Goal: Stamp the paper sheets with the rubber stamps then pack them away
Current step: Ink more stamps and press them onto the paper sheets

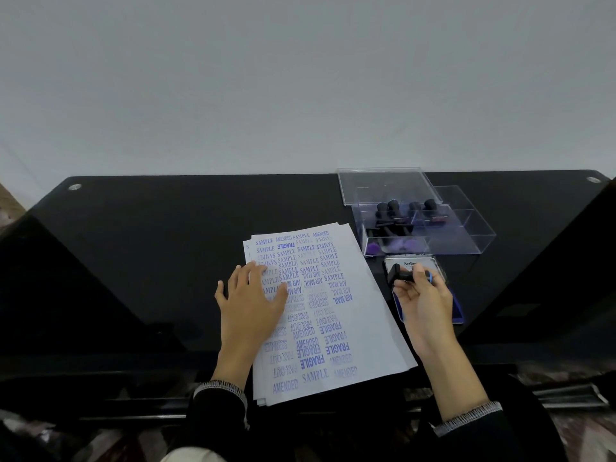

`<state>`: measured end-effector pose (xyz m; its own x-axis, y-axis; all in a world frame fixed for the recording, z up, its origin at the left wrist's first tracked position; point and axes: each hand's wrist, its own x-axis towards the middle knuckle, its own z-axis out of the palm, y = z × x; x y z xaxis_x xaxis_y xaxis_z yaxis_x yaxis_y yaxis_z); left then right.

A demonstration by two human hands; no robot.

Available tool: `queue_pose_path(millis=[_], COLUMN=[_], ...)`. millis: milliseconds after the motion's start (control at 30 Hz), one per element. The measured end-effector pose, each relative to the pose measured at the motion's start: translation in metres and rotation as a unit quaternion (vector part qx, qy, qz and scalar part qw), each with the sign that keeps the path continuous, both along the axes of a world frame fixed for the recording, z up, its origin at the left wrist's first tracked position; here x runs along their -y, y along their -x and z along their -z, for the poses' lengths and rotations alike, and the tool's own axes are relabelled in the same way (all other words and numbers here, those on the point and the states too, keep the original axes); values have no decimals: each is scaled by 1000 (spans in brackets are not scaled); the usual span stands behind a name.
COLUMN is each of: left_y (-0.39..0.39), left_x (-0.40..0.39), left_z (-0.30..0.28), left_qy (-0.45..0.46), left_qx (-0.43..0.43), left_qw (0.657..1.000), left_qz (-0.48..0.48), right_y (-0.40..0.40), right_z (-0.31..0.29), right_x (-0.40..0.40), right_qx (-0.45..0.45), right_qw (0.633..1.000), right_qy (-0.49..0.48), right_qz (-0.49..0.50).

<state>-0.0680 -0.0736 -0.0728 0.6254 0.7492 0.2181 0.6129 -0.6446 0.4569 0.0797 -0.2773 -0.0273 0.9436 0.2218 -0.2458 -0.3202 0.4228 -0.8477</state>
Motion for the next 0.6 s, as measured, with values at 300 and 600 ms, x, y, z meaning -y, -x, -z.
queue_pose_path(millis=[300, 600], left_y=[0, 2], left_x=[0, 2], left_z=[-1, -4], left_qy=[4, 13], left_qx=[-3, -7], left_qw=[1000, 1000], left_qz=[0, 3], right_y=[11, -29], right_z=[-1, -28], right_x=[-16, -44], right_qx=[81, 347], right_qw=[993, 902], right_qy=[59, 252], right_qz=[-67, -50])
